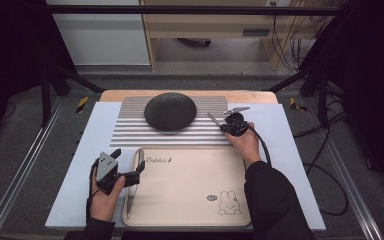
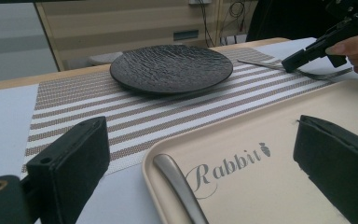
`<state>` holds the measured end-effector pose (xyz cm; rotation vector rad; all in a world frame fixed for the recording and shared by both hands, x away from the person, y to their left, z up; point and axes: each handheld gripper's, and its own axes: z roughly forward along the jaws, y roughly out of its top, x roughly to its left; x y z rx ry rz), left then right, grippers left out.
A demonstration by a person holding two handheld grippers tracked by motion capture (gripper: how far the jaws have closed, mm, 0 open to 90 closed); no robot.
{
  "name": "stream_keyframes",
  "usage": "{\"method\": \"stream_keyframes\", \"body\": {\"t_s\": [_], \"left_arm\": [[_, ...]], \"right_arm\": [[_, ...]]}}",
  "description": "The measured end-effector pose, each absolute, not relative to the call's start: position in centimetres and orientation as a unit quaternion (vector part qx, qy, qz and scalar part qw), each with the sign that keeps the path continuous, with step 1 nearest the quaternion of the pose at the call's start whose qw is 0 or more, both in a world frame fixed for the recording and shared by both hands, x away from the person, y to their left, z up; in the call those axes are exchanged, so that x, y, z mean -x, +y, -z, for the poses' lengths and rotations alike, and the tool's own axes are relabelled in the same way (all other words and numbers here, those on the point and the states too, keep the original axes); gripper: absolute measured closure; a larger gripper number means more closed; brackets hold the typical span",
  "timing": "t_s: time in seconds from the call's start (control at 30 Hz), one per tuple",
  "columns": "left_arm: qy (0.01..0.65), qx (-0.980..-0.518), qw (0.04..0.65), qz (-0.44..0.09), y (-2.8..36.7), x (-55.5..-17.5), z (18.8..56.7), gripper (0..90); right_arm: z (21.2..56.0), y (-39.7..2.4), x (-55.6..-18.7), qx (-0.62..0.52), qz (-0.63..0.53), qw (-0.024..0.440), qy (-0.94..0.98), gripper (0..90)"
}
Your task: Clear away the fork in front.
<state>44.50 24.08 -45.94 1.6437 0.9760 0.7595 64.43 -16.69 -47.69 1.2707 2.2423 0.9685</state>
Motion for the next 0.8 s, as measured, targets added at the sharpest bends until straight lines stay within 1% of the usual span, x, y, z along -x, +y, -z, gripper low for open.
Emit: {"method": "stream_keyframes", "body": {"t_s": [0.33, 0.8], "left_arm": [[0.406, -0.685, 0.515, -0.317, 24.1, -44.5, 45.9, 3.6], [0.402, -0.689, 0.511, -0.321, 23.9, -44.5, 45.9, 3.6]], "right_arm": [[47.1, -16.6, -63.9, -0.441, -0.348, 0.183, 0.807, 85.1], [45.1, -16.4, -62.4, -0.412, -0.352, 0.188, 0.819, 85.1]]}}
